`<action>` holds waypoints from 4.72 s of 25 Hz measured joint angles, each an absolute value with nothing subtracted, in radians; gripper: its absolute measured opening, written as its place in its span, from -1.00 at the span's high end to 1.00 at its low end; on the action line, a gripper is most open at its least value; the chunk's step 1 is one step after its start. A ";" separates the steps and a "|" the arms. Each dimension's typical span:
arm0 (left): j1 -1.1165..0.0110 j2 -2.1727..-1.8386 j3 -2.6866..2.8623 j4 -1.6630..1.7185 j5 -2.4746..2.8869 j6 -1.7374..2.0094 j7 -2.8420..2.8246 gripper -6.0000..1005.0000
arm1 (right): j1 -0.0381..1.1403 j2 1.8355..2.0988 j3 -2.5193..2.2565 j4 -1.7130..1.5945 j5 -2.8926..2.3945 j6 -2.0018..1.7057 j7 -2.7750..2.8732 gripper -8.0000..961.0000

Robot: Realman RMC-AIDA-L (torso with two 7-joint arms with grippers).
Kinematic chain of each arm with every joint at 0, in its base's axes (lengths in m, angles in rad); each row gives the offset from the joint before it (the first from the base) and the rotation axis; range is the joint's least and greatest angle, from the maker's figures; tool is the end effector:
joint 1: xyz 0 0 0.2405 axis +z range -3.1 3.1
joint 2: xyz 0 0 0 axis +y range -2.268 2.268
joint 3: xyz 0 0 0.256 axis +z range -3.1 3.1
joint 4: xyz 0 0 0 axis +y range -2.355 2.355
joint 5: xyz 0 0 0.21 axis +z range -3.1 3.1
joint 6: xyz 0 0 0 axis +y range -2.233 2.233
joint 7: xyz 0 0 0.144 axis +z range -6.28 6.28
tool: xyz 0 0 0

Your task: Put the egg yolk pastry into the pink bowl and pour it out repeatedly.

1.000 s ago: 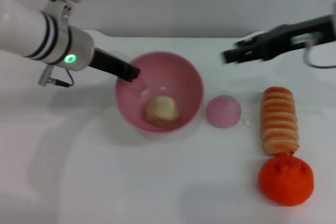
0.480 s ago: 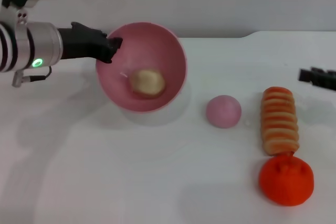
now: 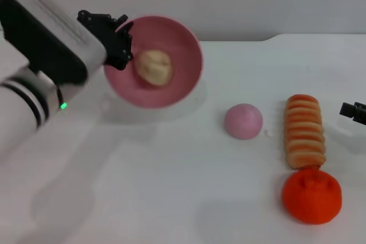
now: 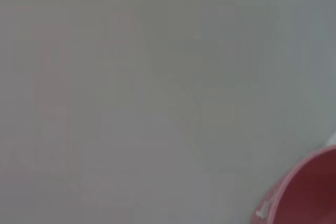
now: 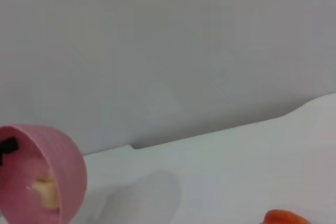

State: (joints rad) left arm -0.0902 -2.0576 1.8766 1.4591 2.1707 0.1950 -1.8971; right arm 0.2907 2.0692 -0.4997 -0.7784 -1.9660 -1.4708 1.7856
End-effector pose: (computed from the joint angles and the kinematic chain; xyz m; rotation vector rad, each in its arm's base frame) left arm -0.1854 0.3424 -0.0167 -2.0895 -0.0892 -0.1812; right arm 0.3515 0.2855 0.0588 -2.1329 1.3146 0.7745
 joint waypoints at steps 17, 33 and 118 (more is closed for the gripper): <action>-0.128 -2.064 2.308 1.006 2.353 -0.845 -1.804 0.99 | 0.307 2.071 -0.495 -0.751 -1.962 -1.466 1.784 -0.17; -0.266 -2.074 2.458 0.745 2.358 -1.127 -1.802 0.99 | 0.319 2.070 -0.495 -0.734 -1.962 -1.448 1.768 -0.17; -0.494 -2.053 1.027 1.321 2.436 1.379 -2.528 0.99 | 0.509 2.071 -1.389 -0.887 -1.952 -1.244 1.867 0.17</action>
